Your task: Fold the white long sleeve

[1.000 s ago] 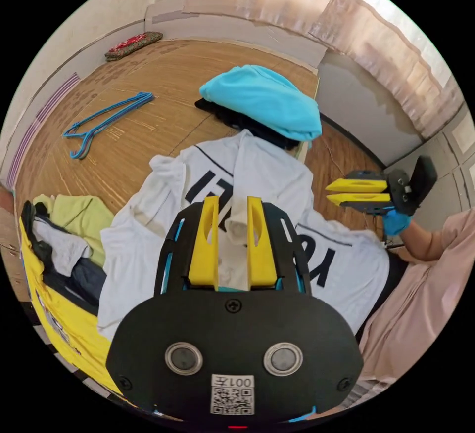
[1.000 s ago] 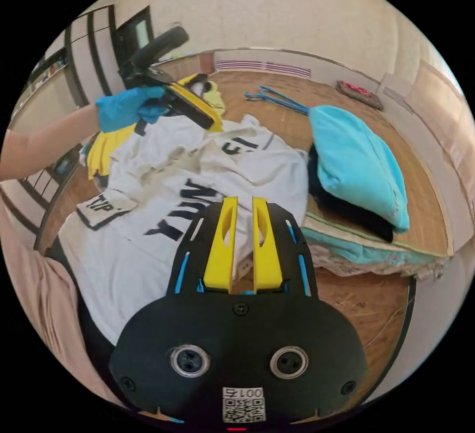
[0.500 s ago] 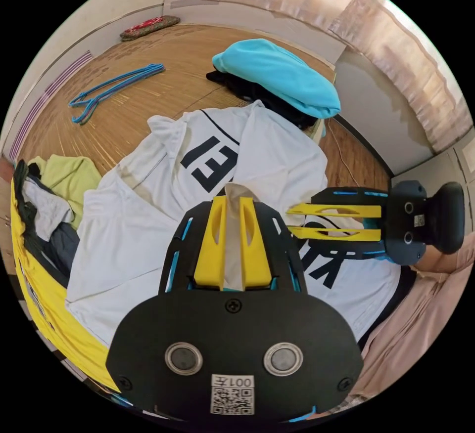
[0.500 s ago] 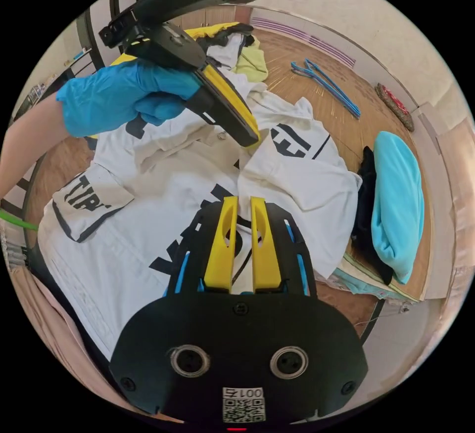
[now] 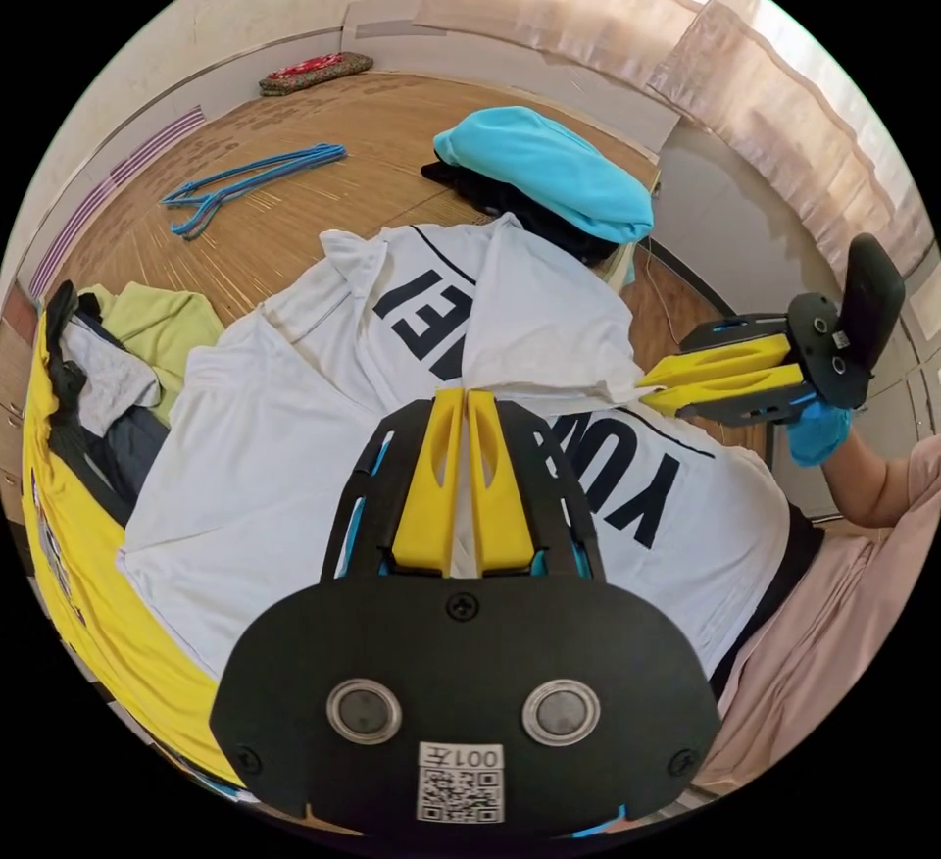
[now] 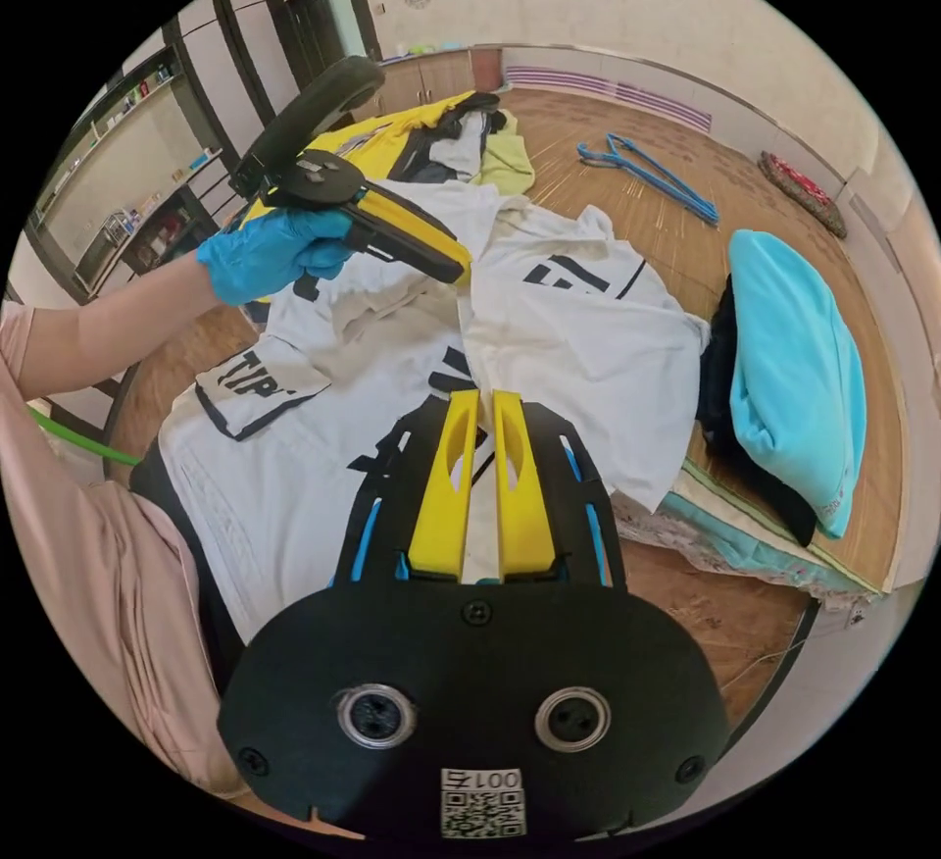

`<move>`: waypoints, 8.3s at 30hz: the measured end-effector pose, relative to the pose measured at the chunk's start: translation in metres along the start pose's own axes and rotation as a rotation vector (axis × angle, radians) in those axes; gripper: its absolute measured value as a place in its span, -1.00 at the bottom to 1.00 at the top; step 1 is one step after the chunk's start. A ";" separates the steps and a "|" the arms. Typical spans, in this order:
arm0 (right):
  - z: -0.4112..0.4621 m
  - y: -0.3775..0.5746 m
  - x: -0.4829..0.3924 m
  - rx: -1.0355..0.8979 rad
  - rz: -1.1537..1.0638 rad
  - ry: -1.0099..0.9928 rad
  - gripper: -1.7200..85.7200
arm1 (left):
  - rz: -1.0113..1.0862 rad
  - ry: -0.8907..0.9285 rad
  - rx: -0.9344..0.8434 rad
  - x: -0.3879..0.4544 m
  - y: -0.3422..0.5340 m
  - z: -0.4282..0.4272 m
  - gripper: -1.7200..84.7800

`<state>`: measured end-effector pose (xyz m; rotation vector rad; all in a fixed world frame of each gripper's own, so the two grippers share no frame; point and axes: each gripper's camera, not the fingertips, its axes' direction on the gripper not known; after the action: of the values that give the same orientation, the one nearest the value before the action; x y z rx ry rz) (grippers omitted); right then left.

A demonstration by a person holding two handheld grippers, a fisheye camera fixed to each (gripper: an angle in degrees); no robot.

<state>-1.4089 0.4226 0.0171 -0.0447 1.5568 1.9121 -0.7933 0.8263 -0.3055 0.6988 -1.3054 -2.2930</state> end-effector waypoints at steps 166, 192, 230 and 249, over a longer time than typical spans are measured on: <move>0.041 -0.326 0.120 -0.364 0.074 0.356 -0.94 | -0.429 -0.238 -0.030 -0.197 0.195 -0.153 -0.93; 0.122 -0.387 0.145 -0.331 0.134 0.402 -0.88 | -0.232 -0.411 -0.130 -0.191 0.094 -0.120 -0.91; 0.158 -0.370 0.113 -0.510 -0.289 0.482 -0.87 | -0.032 -0.512 -0.144 -0.165 0.085 -0.106 -0.97; 0.122 -0.351 0.166 -0.463 0.026 0.419 -0.95 | -0.226 -0.328 -0.128 -0.204 0.123 -0.109 -0.98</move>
<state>-1.3159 0.6325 -0.3191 -0.6640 1.3252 2.3527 -0.5540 0.8112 -0.2004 0.4604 -1.2523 -2.7386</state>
